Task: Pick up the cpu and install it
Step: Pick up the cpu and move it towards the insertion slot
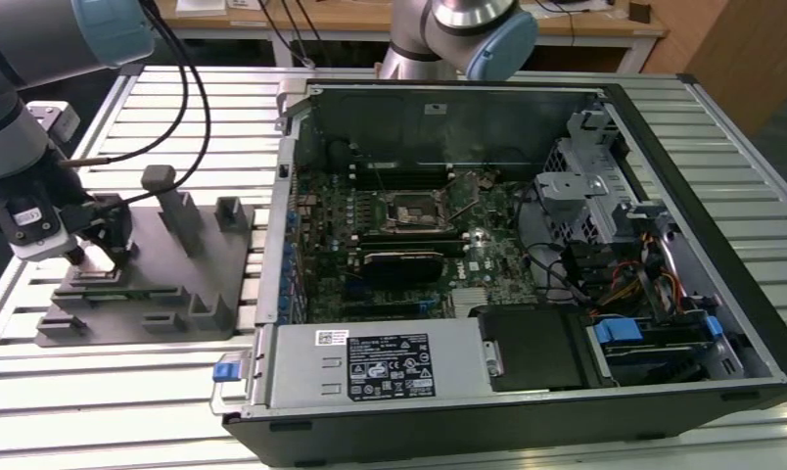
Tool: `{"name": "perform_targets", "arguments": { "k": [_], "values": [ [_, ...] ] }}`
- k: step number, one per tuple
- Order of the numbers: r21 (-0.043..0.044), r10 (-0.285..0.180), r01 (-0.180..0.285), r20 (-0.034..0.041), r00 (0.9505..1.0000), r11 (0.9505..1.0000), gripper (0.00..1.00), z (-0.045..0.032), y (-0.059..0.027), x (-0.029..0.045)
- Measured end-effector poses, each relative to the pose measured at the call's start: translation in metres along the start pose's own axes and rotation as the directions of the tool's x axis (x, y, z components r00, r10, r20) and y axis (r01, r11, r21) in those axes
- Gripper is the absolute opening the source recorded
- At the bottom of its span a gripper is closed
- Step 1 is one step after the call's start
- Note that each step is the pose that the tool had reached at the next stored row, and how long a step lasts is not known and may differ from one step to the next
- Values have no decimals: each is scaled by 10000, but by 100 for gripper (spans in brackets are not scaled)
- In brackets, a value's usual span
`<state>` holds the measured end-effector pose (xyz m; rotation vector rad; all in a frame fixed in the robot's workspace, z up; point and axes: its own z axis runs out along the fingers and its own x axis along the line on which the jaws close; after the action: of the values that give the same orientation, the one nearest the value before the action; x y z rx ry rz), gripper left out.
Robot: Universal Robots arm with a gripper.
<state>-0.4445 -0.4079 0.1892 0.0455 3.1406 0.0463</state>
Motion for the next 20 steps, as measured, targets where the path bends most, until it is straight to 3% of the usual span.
{"name": "perform_targets", "arguments": {
  "k": [7, 20],
  "values": [
    [1, 0, 0, -1, 10000, 10000, 54, -83, 2, 0],
    [0, 0, 0, -1, 10000, 10000, 54, -326, 10, 0]
  ]
}}
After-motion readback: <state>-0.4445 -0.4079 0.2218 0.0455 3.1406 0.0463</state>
